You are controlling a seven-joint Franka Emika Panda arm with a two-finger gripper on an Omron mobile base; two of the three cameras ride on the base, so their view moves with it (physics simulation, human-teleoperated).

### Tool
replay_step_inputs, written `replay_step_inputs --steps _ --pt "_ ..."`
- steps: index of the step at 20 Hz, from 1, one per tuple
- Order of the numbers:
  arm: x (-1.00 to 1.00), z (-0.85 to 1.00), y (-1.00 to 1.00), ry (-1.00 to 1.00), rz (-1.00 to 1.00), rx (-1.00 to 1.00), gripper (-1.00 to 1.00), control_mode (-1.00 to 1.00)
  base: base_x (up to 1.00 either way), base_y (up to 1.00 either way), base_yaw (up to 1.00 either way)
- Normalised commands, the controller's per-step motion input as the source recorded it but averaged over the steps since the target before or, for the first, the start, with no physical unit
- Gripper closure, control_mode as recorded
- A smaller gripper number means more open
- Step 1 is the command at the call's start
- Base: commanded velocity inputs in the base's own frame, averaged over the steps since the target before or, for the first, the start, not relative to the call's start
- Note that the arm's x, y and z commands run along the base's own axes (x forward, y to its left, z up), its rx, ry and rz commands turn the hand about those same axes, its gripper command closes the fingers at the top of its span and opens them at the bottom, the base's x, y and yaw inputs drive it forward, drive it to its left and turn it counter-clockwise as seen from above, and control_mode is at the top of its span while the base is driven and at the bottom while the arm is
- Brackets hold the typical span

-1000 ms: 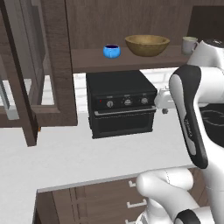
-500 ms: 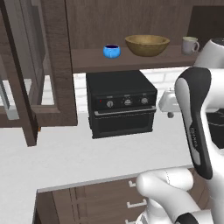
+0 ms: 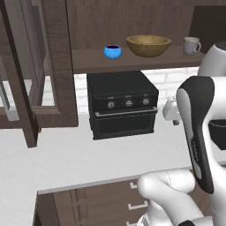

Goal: Gather all objects into one cabinet and sort the glasses and bowls to opposite sides.

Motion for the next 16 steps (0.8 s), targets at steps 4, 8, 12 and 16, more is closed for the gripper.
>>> replay_step_inputs --steps 4,8,12,16 --pt "0.00 0.00 0.00 0.00 0.00 0.00 -1.00 1.00 -0.44 0.00 0.00" --pt "0.00 0.00 0.00 0.00 0.00 0.00 -1.00 1.00 -0.68 0.00 0.18" --pt "0.00 0.00 0.00 0.00 0.00 0.00 -1.00 1.00 -0.57 0.03 0.38" --pt "0.00 0.00 0.00 0.00 0.00 0.00 -1.00 1.00 -0.36 0.11 0.58"
